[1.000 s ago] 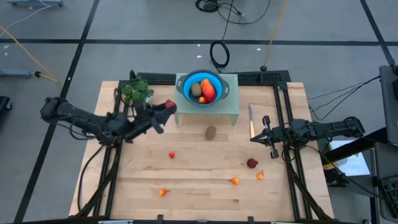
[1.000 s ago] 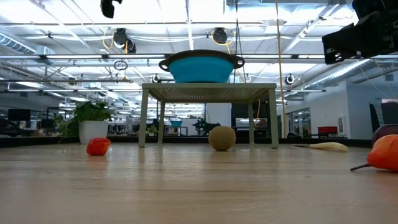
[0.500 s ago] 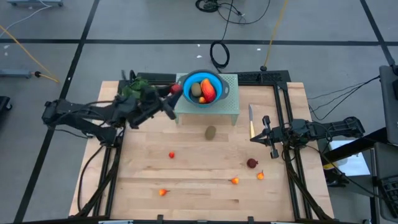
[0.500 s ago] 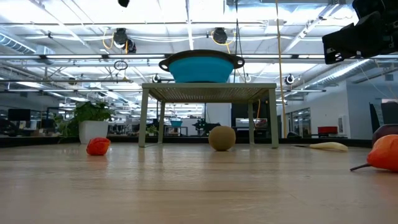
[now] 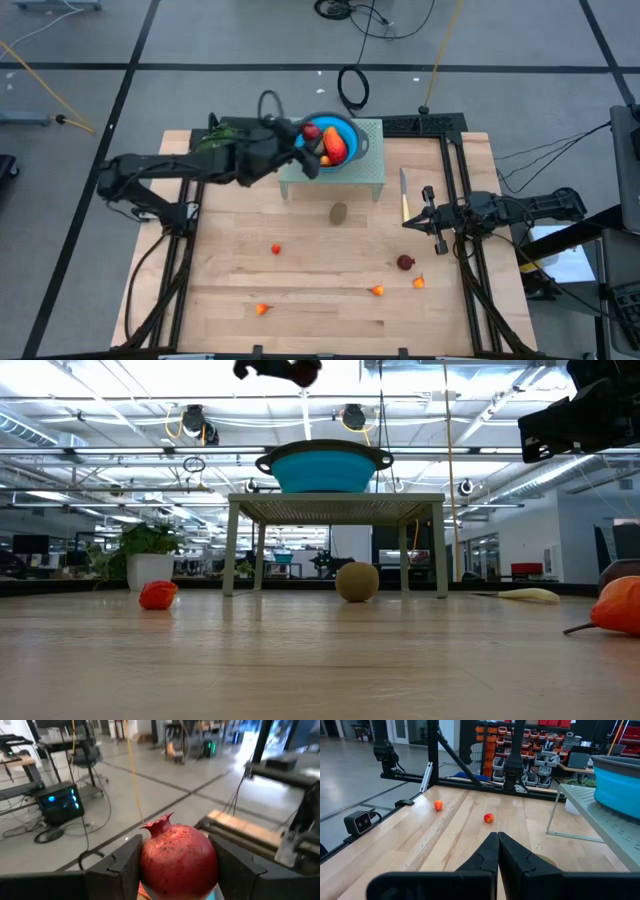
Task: Pick & Place Fruit
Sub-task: Put the pomegranate into the colander on the shelf
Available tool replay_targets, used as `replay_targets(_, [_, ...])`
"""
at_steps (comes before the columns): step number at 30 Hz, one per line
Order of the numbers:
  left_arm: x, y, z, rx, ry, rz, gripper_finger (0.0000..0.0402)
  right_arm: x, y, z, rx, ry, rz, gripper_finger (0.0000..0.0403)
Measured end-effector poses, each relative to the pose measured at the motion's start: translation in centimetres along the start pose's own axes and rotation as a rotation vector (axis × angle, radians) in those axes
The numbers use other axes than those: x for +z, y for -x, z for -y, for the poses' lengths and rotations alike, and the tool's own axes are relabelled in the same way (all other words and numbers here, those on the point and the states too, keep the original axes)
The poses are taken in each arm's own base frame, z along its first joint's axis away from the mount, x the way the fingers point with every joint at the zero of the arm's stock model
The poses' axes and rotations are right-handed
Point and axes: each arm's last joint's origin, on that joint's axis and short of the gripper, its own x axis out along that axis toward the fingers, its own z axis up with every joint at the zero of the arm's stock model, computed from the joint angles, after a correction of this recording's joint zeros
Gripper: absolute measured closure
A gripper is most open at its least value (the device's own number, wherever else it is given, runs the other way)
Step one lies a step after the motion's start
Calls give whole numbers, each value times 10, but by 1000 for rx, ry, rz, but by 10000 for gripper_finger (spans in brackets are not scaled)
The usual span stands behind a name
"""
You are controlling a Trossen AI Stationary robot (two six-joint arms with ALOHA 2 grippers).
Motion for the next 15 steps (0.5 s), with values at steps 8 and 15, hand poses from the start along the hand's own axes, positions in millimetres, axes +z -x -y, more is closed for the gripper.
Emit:
replay_targets(8, [-17,-37,-2,-30,-58,-117,211,0,0,0,0,0,0,403])
replay_targets(15, [-35,-52,-12,-37,-61,-248,202,0,0,0,3,0,0,403])
